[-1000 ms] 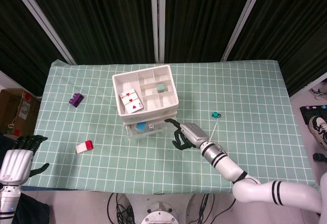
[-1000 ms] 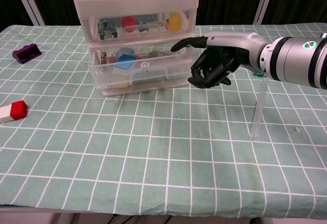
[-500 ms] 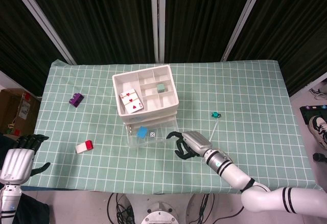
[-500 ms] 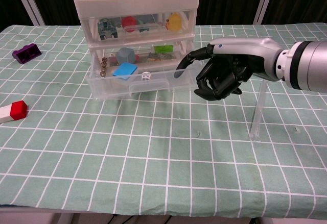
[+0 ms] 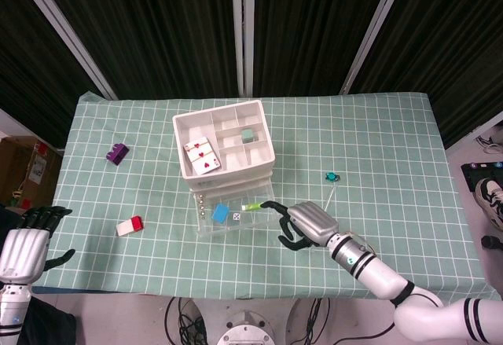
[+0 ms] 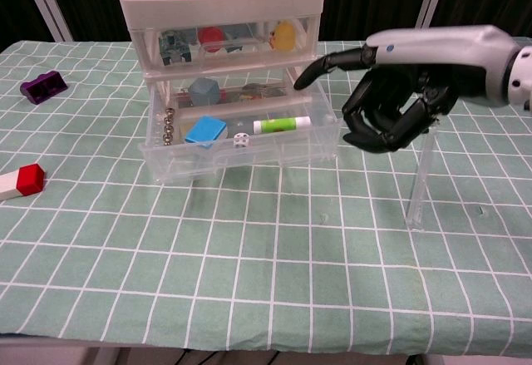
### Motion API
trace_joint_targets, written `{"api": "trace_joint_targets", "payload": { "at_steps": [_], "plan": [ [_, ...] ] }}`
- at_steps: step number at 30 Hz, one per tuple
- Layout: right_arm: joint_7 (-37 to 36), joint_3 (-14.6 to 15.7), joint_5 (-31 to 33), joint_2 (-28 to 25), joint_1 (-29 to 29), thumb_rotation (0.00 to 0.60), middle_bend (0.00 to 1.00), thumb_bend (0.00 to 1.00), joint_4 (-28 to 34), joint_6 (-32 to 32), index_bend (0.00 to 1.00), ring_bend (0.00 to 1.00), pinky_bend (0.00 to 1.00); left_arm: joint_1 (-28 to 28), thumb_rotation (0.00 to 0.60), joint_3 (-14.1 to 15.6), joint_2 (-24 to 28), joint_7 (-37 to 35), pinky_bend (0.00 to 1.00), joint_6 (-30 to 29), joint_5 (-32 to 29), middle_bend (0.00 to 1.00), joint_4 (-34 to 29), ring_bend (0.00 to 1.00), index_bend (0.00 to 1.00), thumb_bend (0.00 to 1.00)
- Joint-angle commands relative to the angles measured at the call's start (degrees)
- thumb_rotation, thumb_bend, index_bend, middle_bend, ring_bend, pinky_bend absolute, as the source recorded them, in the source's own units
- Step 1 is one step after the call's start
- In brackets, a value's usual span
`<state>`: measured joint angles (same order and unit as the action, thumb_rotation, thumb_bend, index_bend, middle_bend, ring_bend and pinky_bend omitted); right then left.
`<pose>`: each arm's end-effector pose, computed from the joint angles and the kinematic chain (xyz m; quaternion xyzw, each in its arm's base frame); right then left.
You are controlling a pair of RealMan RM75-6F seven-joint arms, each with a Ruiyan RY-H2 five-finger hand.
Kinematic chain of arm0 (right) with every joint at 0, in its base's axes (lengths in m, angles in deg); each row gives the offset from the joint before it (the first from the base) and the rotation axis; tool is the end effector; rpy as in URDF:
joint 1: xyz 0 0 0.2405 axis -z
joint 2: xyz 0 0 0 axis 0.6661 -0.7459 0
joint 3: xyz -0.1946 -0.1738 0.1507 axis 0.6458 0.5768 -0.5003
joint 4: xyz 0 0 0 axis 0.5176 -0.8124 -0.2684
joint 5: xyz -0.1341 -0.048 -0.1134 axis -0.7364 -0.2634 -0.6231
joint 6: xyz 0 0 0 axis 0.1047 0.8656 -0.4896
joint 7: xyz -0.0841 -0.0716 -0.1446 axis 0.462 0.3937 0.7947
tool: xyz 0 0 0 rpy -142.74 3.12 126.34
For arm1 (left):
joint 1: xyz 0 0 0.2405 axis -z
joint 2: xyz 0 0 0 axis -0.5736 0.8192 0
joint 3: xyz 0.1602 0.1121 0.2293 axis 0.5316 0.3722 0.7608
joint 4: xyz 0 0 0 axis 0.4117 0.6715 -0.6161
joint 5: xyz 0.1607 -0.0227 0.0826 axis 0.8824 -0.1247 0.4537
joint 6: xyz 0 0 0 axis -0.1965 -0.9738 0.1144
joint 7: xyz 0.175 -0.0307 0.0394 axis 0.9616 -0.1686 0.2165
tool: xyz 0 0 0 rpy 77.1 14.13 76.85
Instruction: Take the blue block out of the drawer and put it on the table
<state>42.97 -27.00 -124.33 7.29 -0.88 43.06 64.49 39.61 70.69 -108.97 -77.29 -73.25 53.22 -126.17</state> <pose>-0.1197 -0.3305 0.0633 0.7439 -0.5085 0.3769 0.2146 -0.3448 0.2135 0.1834 -0.6283 -0.3355 -0.3697 0.5967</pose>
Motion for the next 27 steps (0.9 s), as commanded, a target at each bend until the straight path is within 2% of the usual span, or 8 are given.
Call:
{"api": "trace_joint_targets", "payload": {
  "at_steps": [1,5,10,15,22,27],
  "plan": [
    [7.8,-2.5,-0.4,-4.1,-4.9,0.600,0.73,0.29,1.8,-1.8,0.13,0.79,0.82,-0.1,0.600,-0.1,0.0,0.1,0.20,-0.4,0.2,0.24,-0.2,0.19,0.26,0.06],
    [19.0,-3.9,4.9,-3.4,-12.8,0.600,0.81,0.19,-0.1,-4.3,0.24,0.87,0.88,-0.4,0.600,0.1,0.2,0.5,0.20,-1.1,0.7,0.24,-0.7,0.19,0.26,0.06],
    [32.7,-2.5,13.0,3.9,-22.0,0.600,0.89,0.12,-5.6,-2.4,0.34,0.95,0.97,-1.1,0.600,0.2,0.3,0.7,0.20,-1.7,0.4,0.24,-1.0,0.19,0.26,0.06],
    [42.3,-0.3,17.3,12.2,-27.6,0.600,0.92,0.06,-12.2,1.3,0.36,0.98,1.00,-1.6,0.600,0.4,0.4,0.3,0.20,-1.9,-0.1,0.24,-0.8,0.19,0.26,0.06],
    [45.1,1.2,18.6,19.3,-30.9,0.600,0.93,0.05,-18.7,1.8,0.37,0.99,1.00,-1.9,0.600,0.2,-0.1,-0.5,0.20,-1.9,-0.6,0.24,0.1,0.19,0.26,0.06],
    [43.8,0.9,19.3,22.3,-32.0,0.600,0.93,0.05,-21.9,1.3,0.38,0.99,1.00,-1.9,0.600,0.1,-0.3,-0.8,0.20,-1.8,-0.6,0.24,0.5,0.19,0.26,0.06]
  ]
}}
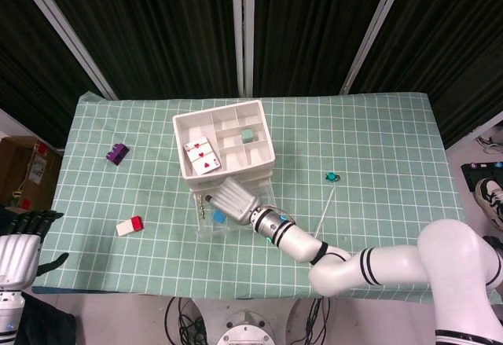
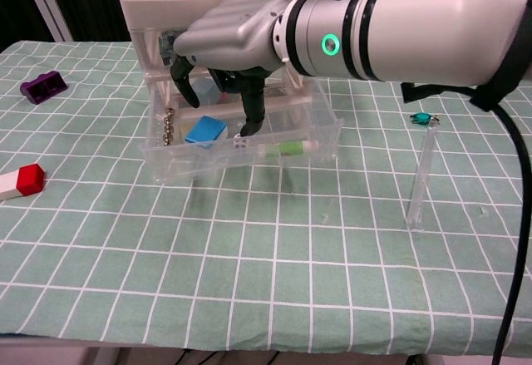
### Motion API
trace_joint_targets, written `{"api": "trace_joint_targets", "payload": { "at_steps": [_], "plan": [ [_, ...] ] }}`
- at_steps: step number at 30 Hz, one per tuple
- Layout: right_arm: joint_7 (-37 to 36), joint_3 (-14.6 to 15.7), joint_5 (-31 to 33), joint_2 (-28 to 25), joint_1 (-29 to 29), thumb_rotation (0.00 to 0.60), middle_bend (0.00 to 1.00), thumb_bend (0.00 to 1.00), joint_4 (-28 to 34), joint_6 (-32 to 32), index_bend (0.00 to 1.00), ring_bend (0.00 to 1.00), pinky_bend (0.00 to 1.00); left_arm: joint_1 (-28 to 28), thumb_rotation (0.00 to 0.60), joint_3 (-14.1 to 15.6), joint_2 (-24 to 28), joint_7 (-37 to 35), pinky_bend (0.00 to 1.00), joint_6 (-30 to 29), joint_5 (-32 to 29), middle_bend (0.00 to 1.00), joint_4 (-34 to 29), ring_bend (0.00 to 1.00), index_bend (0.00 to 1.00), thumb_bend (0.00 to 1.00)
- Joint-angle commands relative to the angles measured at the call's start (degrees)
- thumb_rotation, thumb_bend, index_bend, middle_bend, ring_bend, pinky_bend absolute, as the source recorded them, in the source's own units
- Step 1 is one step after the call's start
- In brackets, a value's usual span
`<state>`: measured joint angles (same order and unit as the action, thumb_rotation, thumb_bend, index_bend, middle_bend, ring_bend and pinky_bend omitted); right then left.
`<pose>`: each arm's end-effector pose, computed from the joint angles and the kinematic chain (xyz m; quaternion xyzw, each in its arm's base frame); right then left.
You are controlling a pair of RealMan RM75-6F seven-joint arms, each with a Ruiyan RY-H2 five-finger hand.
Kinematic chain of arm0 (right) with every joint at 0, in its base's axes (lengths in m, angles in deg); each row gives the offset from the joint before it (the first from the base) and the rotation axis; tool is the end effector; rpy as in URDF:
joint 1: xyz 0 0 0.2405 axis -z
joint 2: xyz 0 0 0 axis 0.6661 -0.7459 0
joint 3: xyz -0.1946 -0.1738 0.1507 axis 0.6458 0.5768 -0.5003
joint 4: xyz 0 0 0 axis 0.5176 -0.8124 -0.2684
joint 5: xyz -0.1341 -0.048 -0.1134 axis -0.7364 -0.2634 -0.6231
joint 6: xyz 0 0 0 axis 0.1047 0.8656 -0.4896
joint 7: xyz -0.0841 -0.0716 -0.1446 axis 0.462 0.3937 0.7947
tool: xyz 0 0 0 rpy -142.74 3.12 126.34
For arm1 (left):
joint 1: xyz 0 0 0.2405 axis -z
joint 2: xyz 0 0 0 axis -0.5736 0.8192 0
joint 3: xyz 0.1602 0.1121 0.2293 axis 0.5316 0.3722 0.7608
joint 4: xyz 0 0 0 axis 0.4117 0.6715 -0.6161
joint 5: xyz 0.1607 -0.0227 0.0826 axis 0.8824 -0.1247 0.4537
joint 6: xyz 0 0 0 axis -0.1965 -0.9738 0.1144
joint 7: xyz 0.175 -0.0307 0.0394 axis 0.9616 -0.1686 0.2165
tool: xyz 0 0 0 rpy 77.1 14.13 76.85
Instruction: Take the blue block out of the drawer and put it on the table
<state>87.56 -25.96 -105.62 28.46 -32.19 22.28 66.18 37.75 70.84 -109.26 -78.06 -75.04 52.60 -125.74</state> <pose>0.0279 -0.4014 -0.0468 0.8953 -0.1238 0.3031 0.3021 -0.3520 0.2018 0.1877 -0.6118 -0.3431 -0.3696 0.6094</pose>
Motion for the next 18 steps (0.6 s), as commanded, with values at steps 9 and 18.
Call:
{"api": "trace_joint_targets", "payload": {
  "at_steps": [9,18],
  "plan": [
    [-2.7,0.0,2.6,1.7,-2.3,0.600,0.93,0.05,-3.0,-2.5,0.39,0.99,1.00,-0.2,0.600,-0.1,-0.1,-0.4,0.20,0.0,-0.2,0.23,0.4,0.19,0.26,0.06],
    [-3.8,0.9,4.3,2.5,-4.8,0.600,0.93,0.13,-5.3,-5.7,0.42,0.99,1.00,-0.5,0.600,-0.2,-0.4,-0.5,0.20,-0.5,-0.3,0.23,0.6,0.19,0.26,0.06]
  ]
}}
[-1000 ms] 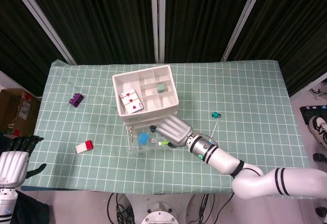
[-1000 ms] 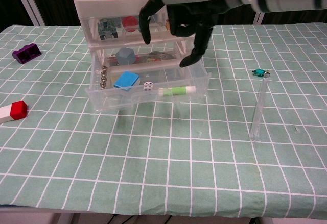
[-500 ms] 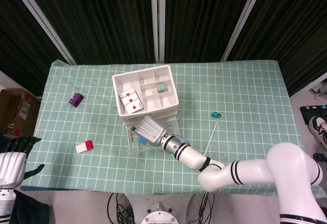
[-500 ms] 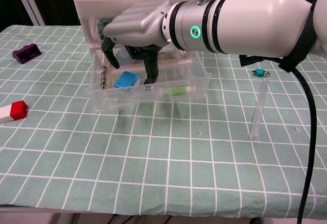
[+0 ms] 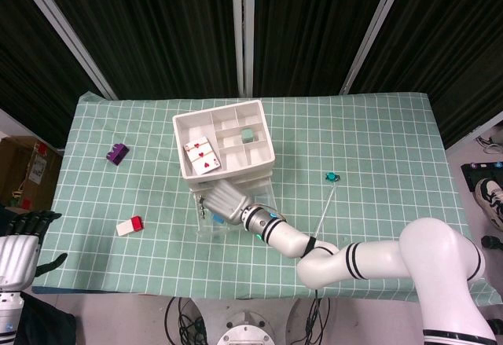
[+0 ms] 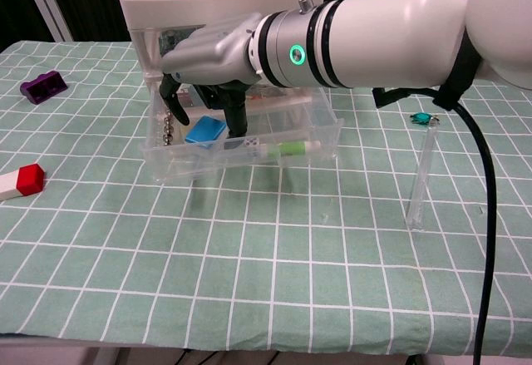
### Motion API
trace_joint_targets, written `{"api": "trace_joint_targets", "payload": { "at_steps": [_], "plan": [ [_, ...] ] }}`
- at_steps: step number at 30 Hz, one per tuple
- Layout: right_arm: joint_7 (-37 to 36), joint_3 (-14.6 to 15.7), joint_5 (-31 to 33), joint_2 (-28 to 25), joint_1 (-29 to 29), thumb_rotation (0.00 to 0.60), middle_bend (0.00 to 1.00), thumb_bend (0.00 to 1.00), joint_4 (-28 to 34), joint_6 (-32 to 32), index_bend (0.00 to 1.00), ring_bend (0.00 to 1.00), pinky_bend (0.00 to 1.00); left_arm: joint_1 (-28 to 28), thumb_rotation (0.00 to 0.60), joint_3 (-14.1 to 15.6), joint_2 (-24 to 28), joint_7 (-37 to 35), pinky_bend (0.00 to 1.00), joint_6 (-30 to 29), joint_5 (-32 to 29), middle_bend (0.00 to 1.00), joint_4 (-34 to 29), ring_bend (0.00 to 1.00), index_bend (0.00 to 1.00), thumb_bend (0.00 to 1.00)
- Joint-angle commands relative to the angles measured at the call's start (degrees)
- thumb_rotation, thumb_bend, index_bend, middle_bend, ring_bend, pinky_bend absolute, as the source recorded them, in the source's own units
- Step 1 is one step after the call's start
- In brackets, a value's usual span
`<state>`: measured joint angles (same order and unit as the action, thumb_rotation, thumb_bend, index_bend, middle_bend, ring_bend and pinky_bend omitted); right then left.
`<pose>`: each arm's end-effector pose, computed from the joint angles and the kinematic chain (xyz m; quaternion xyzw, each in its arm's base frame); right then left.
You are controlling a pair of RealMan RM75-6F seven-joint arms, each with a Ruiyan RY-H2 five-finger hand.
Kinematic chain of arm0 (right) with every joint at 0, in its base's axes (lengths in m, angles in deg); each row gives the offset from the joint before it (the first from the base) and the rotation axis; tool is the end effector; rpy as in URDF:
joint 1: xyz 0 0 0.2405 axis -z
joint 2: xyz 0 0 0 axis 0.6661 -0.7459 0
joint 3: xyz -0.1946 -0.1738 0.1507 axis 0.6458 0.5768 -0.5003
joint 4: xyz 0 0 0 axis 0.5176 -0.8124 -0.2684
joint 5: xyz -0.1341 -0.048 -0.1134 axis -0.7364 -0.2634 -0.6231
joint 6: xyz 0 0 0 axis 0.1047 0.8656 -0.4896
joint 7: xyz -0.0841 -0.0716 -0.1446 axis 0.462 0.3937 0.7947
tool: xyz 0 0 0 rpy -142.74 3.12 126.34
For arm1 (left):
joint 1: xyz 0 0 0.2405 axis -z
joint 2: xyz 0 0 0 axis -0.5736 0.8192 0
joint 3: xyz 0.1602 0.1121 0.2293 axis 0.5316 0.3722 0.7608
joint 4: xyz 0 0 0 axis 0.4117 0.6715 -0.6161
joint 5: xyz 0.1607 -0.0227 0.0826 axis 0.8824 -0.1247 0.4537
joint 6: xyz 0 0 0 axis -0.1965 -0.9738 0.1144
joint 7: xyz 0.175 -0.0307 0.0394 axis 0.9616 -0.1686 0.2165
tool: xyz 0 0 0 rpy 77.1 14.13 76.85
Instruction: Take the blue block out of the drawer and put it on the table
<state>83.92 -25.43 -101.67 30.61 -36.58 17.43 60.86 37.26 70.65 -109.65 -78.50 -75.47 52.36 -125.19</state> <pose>0.0396 -0.4072 -0.0689 0.9078 -0.1463 0.2800 0.2759 -0.3548 0.1994 0.1882 -0.6059 -0.3450 -0.3708 0.6134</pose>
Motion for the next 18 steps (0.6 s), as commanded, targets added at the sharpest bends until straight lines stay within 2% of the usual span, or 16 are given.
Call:
{"api": "trace_joint_targets", "payload": {
  "at_steps": [1,2,6,8,14,18],
  "plan": [
    [-0.1,0.6,0.4,0.4,-0.7,0.600,0.93,0.14,-0.7,-0.5,0.43,0.99,1.00,0.0,0.600,0.0,0.0,-0.1,0.20,0.0,-0.1,0.23,0.0,0.19,0.26,0.06],
    [0.0,0.8,0.3,0.6,-0.8,0.600,0.93,0.16,-0.9,-0.4,0.45,0.99,1.00,0.0,0.600,-0.1,0.0,-0.1,0.20,0.0,-0.1,0.23,-0.1,0.19,0.26,0.06],
    [-0.1,1.2,-1.3,0.8,-0.5,0.600,0.93,0.23,-0.5,2.0,0.66,0.99,1.00,-0.1,0.600,-0.1,0.0,-0.2,0.20,0.0,0.0,0.23,0.0,0.19,0.26,0.06],
    [-0.4,1.3,-2.8,0.3,0.2,0.600,0.93,0.27,0.7,3.8,0.71,0.99,1.00,-0.1,0.600,-0.1,-0.1,-0.4,0.20,-0.1,0.1,0.23,0.3,0.19,0.26,0.06],
    [-0.4,1.7,-9.1,-2.9,3.5,0.600,0.93,0.28,6.3,11.4,0.74,1.00,1.00,0.3,0.600,-0.4,0.0,-0.7,0.20,-0.1,0.6,0.23,0.4,0.19,0.26,0.06],
    [-0.2,2.8,-15.8,-6.9,8.0,0.600,0.93,0.28,12.0,19.5,0.74,1.00,1.00,0.6,0.600,-0.4,0.1,-0.6,0.20,-0.2,1.2,0.23,0.4,0.19,0.26,0.06]
  ]
}}
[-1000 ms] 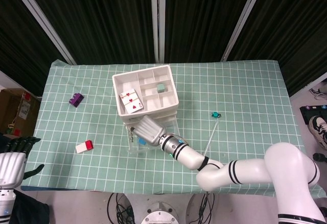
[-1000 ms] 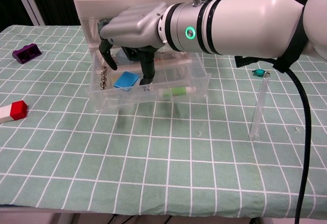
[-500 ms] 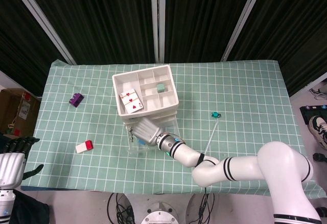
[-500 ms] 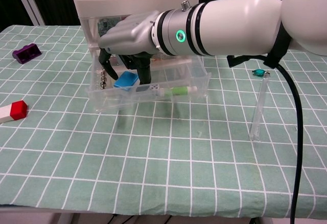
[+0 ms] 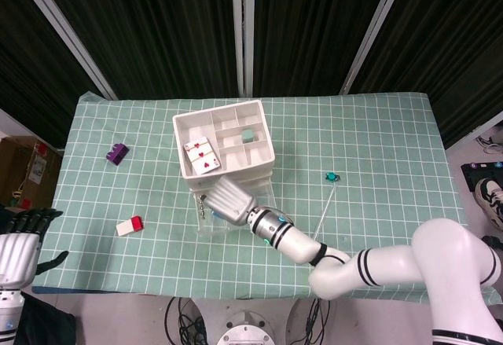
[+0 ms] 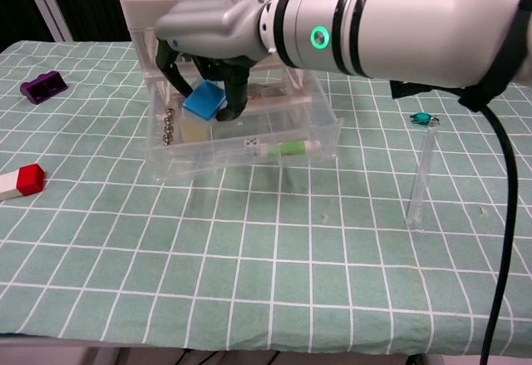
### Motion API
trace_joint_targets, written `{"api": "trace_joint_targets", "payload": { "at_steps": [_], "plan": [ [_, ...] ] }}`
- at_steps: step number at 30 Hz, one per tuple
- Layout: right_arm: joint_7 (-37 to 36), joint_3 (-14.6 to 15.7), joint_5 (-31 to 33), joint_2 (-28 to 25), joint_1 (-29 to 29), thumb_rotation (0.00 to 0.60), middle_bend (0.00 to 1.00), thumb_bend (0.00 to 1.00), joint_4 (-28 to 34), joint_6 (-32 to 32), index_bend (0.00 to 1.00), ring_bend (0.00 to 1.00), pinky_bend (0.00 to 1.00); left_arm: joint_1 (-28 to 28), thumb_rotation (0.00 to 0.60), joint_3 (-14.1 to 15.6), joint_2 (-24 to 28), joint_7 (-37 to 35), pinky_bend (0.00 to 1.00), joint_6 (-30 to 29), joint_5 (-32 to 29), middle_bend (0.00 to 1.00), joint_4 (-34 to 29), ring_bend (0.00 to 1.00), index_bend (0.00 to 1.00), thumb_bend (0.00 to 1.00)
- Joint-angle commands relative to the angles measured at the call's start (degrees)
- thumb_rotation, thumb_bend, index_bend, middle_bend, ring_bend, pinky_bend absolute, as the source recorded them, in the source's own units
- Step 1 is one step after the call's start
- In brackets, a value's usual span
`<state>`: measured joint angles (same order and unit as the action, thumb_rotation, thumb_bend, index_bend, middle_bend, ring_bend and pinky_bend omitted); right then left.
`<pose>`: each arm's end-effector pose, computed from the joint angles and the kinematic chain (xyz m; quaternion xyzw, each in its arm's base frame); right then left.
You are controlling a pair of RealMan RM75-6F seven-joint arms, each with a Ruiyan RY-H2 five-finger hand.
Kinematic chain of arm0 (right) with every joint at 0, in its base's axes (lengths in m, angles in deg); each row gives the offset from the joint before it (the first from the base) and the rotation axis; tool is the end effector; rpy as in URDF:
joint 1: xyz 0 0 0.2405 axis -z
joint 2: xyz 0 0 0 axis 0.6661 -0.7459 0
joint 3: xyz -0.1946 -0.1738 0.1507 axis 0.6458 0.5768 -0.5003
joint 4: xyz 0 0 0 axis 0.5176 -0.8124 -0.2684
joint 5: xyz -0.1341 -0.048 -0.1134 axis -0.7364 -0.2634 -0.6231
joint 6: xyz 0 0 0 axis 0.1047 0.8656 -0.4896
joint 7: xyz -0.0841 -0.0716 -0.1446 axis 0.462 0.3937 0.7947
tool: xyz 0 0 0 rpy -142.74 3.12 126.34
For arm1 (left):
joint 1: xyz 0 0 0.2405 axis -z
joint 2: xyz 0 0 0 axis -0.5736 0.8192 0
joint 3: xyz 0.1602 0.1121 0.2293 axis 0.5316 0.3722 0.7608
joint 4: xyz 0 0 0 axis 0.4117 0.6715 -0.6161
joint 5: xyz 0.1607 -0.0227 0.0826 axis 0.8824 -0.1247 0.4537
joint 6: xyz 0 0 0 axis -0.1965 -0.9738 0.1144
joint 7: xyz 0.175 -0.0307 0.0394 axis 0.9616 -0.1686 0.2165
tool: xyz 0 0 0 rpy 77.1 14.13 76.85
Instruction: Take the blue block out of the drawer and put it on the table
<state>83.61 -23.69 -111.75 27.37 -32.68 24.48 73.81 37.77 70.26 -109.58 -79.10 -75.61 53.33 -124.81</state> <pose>0.0408 -0.3969 -0.0272 0.8756 -0.1004 0.3542 0.3127 -0.3507 0.2036 0.1894 -0.6099 -0.3370 -0.3802 0.6082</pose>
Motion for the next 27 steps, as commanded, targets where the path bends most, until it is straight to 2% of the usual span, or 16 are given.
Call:
{"api": "trace_joint_targets", "payload": {
  "at_steps": [1,4,7,11,14,19,24,27],
  "plan": [
    [-0.2,1.6,-7.1,-4.7,5.4,0.600,0.93,0.28,6.3,8.3,0.74,1.00,1.00,0.1,0.600,0.0,0.1,0.0,0.20,-0.2,0.3,0.23,0.0,0.19,0.26,0.06],
    [-3.6,3.8,-11.6,-8.7,10.5,0.600,0.93,0.28,10.9,13.1,0.74,1.00,1.00,0.3,0.600,0.0,0.3,0.1,0.20,-0.3,0.8,0.23,-0.2,0.19,0.26,0.06],
    [-7.5,7.2,-15.8,-12.7,15.6,0.600,0.93,0.28,12.4,16.1,0.74,1.00,1.00,0.6,0.600,-0.2,0.6,0.3,0.20,-0.2,1.1,0.23,-0.6,0.19,0.26,0.06],
    [-12.9,11.5,-19.2,-15.3,21.6,0.600,0.93,0.28,9.6,17.8,0.74,1.00,1.00,0.8,0.600,-0.2,0.5,0.7,0.20,-0.1,1.4,0.23,-1.1,0.19,0.26,0.06],
    [-17.5,13.2,-20.2,-14.3,24.9,0.600,0.93,0.28,4.4,16.5,0.73,1.00,1.00,1.0,0.600,-0.1,0.4,1.2,0.20,0.1,1.5,0.23,-1.6,0.19,0.26,0.06],
    [-20.9,13.5,-20.2,-10.4,27.0,0.600,0.93,0.28,-3.5,12.0,0.71,1.00,1.00,1.1,0.600,0.0,0.4,2.1,0.20,0.2,1.8,0.23,-2.6,0.19,0.26,0.06],
    [-23.5,11.7,-20.1,-5.5,27.5,0.600,0.93,0.28,-10.8,7.7,0.68,0.99,1.00,1.0,0.600,0.1,0.6,2.9,0.20,0.1,1.7,0.23,-3.3,0.19,0.26,0.06],
    [-23.7,10.8,-20.2,-3.5,27.6,0.600,0.93,0.28,-13.6,5.7,0.63,0.99,1.00,0.8,0.600,0.2,0.7,3.0,0.20,0.1,1.5,0.23,-3.6,0.19,0.26,0.06]
  ]
}}
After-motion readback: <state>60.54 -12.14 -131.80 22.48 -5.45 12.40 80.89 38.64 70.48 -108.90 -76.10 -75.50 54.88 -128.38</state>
